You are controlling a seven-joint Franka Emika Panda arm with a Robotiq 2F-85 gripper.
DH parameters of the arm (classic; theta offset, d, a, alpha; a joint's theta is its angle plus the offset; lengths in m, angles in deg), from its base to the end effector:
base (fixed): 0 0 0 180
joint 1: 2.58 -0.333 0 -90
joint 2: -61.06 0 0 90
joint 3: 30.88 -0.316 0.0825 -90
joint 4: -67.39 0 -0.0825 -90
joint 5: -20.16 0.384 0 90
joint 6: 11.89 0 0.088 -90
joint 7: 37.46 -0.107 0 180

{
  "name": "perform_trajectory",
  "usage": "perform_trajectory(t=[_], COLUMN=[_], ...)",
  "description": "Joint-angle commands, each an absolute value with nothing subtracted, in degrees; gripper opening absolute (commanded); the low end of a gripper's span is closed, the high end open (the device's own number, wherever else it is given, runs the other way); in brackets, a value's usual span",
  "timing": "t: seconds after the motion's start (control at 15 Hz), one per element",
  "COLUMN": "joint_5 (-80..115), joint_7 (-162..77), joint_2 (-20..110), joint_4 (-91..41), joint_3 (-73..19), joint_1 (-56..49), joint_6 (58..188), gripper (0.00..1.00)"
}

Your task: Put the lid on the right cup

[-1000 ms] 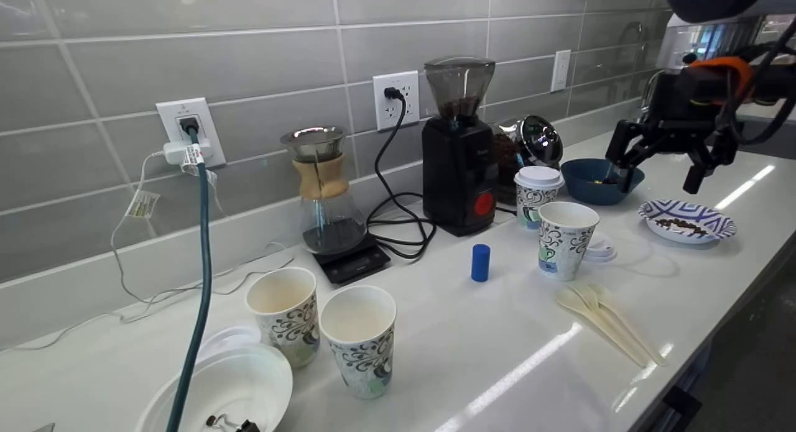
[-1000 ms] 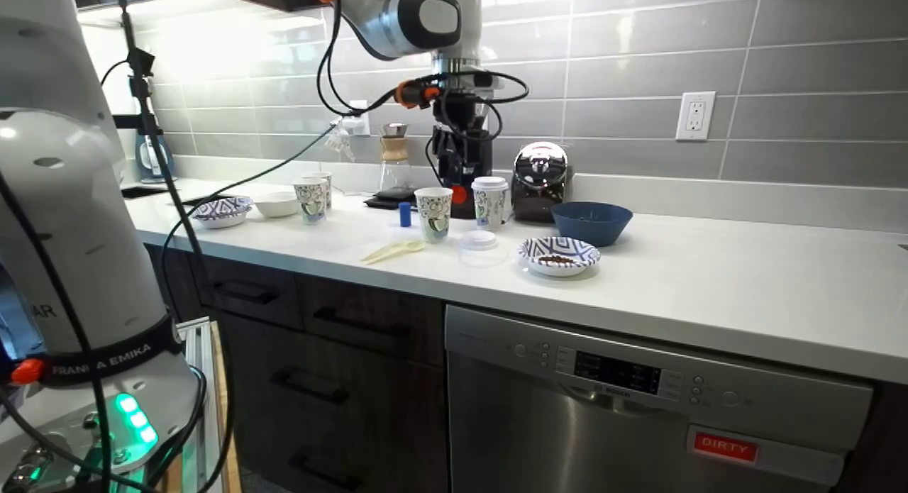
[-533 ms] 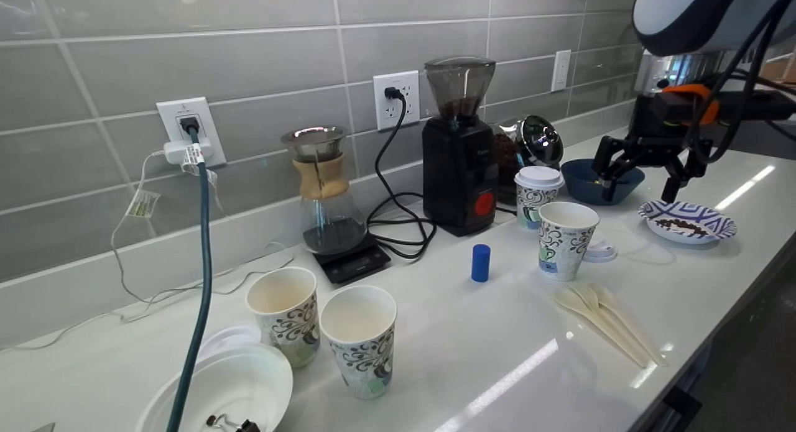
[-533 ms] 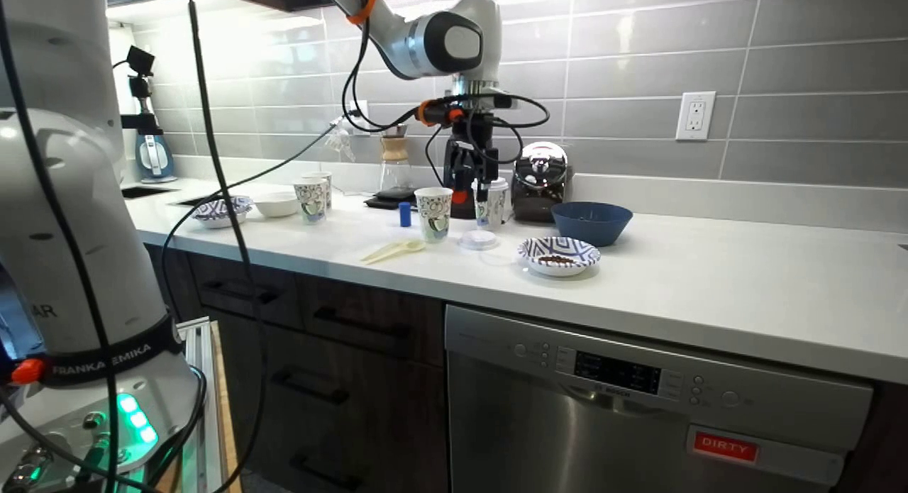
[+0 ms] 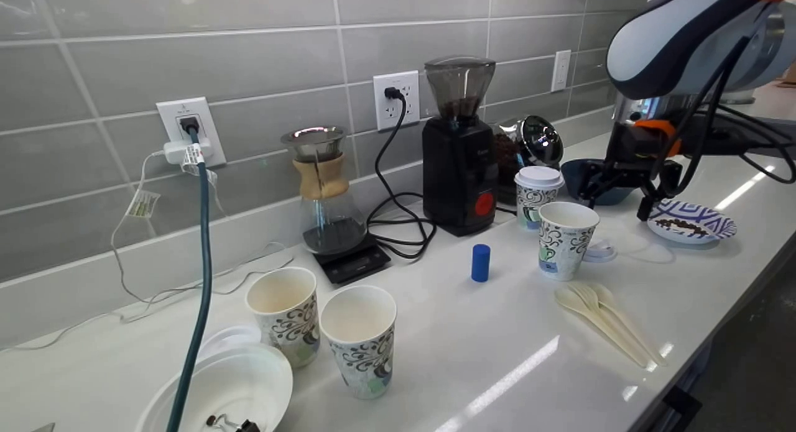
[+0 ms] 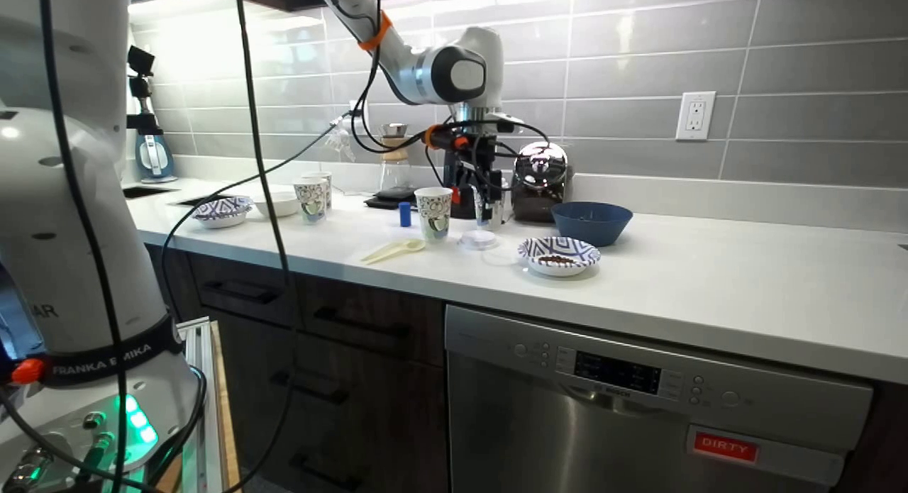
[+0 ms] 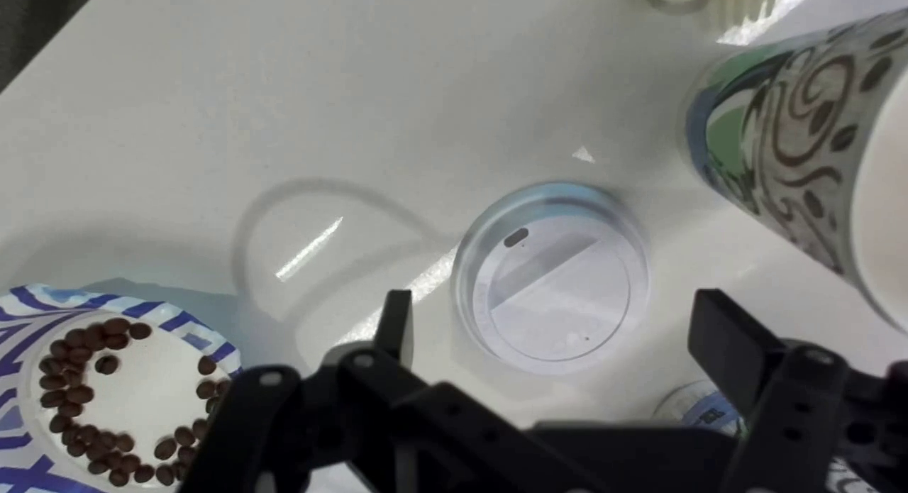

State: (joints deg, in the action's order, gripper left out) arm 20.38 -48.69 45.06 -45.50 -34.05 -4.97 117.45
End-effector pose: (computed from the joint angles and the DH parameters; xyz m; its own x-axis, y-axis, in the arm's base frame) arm 0.6032 0.0575 0.3311 0.9946 -0.1034 0.0045 -0.1033 -0.9945 -0.0195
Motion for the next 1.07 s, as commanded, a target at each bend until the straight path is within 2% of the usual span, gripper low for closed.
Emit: perform_trajectory(t=[0.0, 1.0], joint_5=[21.08, 21.57], joint_7=[-49.64, -54.52], joint_2=[42.79, 38.82], joint_4=[-44.26, -43.24], joint_3=[-33.45, -33.02], joint_1=[-5.90, -7.07], joint_6=[119.28, 124.18], gripper=[1.00, 1.00])
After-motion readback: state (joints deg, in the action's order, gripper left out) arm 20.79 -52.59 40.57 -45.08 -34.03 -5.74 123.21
